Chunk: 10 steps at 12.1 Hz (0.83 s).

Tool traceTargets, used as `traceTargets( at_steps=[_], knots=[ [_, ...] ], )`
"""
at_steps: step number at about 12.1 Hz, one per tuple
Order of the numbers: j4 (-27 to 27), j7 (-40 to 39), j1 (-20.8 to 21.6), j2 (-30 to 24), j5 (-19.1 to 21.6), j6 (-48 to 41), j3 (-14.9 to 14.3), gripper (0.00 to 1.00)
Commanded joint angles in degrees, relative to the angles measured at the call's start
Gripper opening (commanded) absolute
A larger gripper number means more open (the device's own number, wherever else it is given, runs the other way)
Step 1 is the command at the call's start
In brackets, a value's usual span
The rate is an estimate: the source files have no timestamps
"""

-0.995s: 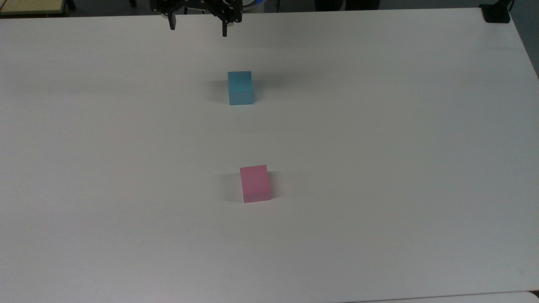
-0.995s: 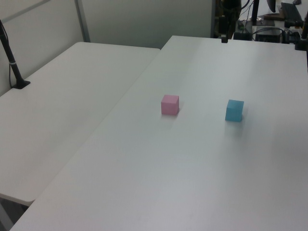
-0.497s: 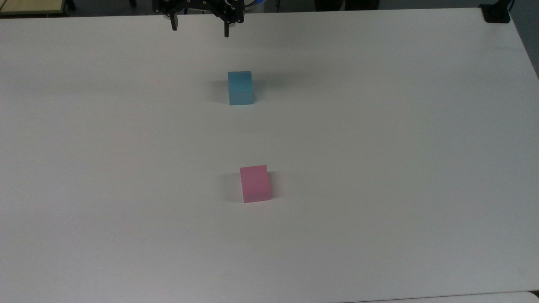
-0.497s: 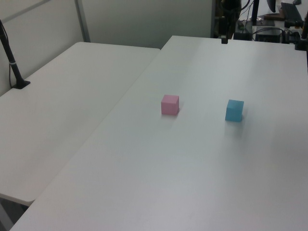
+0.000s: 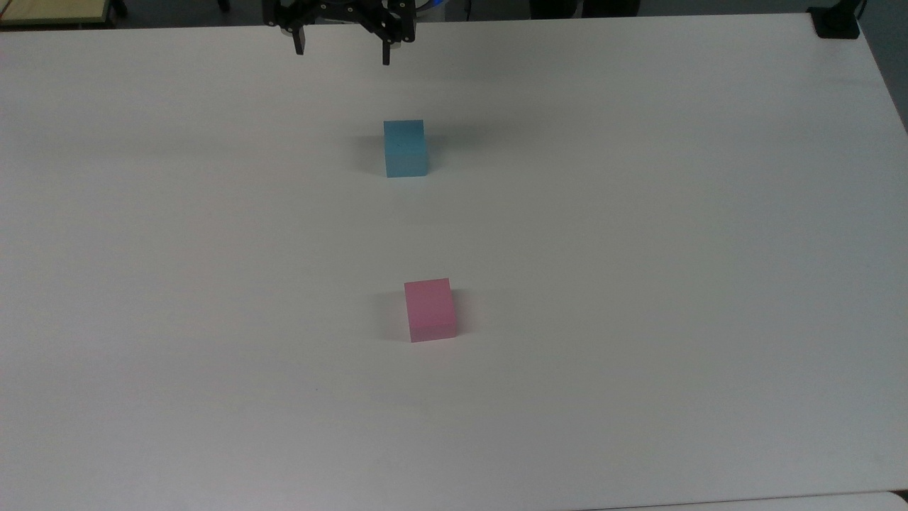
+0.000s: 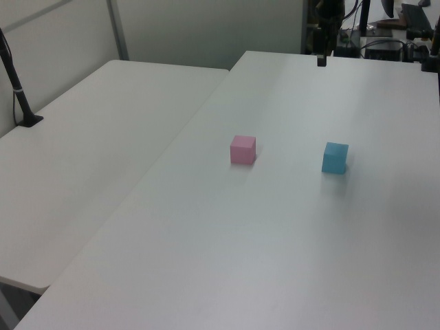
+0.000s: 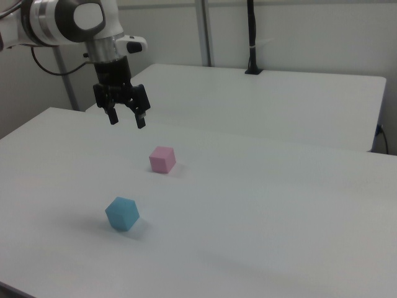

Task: Put blue cube on pink cube
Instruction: 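Move the open gripper over the light-blue cube and lower it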

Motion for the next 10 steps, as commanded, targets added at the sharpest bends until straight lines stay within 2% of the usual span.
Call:
traceTargets(
  at_steps=[1,10],
  knots=[
    [-1.4,0.0,0.7,-1.1,-0.5,-0.4,0.1,1.00],
    [-3.5,0.5,1.4,-2.3,-0.4,1.1,-0.3,1.00]
  ],
)
